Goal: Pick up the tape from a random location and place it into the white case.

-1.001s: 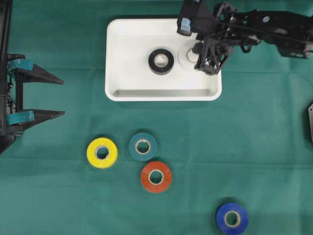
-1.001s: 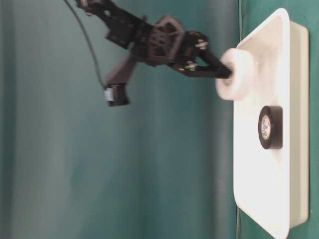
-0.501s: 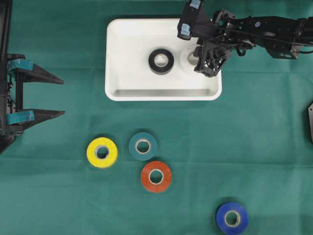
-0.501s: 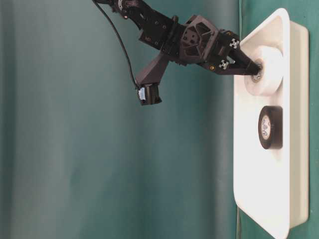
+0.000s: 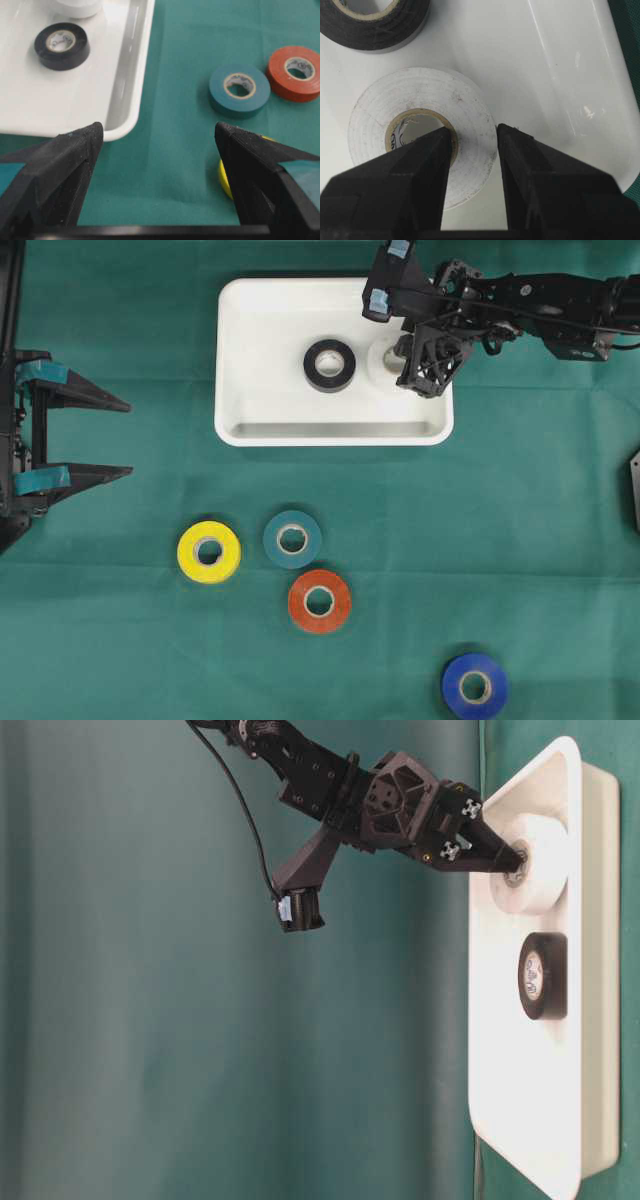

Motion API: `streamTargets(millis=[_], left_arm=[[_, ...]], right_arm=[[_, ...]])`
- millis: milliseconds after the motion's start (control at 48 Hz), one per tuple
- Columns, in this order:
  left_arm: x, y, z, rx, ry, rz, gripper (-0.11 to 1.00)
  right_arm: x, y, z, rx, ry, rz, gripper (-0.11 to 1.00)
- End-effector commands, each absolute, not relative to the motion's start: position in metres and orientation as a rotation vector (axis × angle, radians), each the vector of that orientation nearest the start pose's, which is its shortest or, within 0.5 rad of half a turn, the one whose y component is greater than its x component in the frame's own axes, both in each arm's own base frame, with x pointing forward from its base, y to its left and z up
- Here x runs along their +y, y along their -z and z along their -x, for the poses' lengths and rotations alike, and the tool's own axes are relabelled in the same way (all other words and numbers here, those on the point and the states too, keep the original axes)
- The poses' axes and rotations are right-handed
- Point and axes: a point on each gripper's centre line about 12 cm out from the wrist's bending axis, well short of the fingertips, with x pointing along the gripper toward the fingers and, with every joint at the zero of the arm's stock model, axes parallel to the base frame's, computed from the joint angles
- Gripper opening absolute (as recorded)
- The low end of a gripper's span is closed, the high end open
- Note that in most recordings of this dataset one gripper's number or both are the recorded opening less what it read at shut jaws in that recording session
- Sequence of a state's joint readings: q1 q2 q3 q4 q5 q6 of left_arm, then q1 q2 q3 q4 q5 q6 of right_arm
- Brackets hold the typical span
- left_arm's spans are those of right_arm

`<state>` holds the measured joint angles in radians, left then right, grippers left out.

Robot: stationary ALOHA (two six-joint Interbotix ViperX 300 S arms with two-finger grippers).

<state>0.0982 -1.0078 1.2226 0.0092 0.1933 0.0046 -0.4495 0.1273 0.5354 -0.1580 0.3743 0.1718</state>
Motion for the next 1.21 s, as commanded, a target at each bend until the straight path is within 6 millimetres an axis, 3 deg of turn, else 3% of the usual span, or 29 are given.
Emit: streamTargets(millis=[0,501,542,605,667,751,1001,1189], left_arm=[[0.018,-0.232,-0.181,0.391,-0.097,0.007,0.9],[0.018,-0.232,-0.181,0.391,-0.097,0.007,0.9],[0.019,-0.232,-0.181,0.391,-0.099,0.008,0.9],[0.018,-0.232,-0.181,0.393,-0.097,0.007,0.9],[0.018,-0.232,-0.181,0.395,-0.097,0.007,0.9],[0.019,-0.232,-0.181,0.396,-0.099,0.008,0.9],[0.018,-0.232,-0.181,0.396,-0.097,0.007,0.9],[0.018,-0.231,-0.181,0.398,-0.098,0.009,0.9]], right_arm=[[-0.179,-0.139,-0.355,0.988,0.476,-0.219,0.31],[-0.18,-0.143,-0.356,1.002,0.48,-0.221,0.31],[-0.181,-0.145,-0.357,1.001,0.481,-0.219,0.38],[-0.181,-0.15,-0.359,0.99,0.48,-0.212,0.57],[-0.182,-0.158,-0.359,0.977,0.482,-0.198,0.77],[-0.183,-0.174,-0.357,0.955,0.488,-0.187,0.91],[-0.178,-0.244,-0.344,0.838,0.511,-0.16,0.87],[-0.173,-0.272,-0.332,0.774,0.519,-0.146,0.87]])
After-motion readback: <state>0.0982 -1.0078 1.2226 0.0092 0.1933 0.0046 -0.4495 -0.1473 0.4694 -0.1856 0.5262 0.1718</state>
